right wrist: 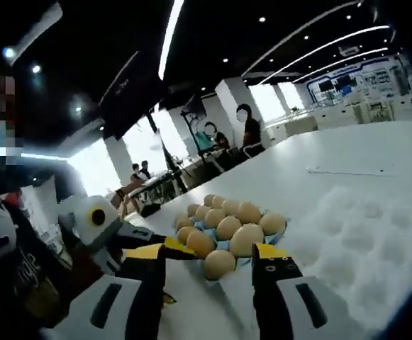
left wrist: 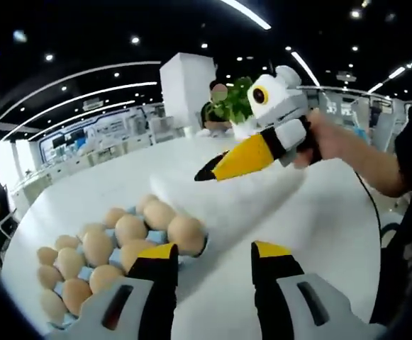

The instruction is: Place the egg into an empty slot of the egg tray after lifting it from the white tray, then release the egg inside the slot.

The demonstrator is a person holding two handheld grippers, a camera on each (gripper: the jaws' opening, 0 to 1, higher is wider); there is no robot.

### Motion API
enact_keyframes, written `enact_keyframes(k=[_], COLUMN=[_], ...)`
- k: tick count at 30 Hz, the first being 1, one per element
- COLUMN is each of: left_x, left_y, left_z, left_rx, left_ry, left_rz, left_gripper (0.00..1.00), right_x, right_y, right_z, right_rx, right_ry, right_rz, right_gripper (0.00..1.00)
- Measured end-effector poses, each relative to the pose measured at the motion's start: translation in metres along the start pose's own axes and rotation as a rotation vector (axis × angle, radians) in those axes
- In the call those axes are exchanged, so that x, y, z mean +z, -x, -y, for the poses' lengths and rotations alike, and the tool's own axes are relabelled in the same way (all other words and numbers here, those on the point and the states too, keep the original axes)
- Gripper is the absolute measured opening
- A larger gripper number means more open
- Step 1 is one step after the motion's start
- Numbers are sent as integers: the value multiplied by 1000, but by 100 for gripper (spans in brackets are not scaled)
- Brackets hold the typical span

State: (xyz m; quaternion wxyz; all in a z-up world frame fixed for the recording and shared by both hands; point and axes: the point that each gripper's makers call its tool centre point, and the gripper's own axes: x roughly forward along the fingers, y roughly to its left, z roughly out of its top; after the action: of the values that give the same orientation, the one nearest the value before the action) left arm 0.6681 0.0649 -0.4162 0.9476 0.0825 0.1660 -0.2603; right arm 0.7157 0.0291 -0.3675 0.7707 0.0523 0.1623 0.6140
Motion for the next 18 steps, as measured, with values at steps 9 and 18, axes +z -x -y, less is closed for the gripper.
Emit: enact_keyframes(k=[9,18], left_x=[14,25], left_y=[9,12], left_z=[-2,1], left_rx=[-33,-48], left_ry=[60,54], left_rz=[52,63], left_gripper=[51,62], right_x=[-19,-31], right_y=[53,84], right_z=[-6,-7], right_rx=[-63,-103], right_ry=[136,194], right_rz=[-86,-129], right_gripper=[78,84])
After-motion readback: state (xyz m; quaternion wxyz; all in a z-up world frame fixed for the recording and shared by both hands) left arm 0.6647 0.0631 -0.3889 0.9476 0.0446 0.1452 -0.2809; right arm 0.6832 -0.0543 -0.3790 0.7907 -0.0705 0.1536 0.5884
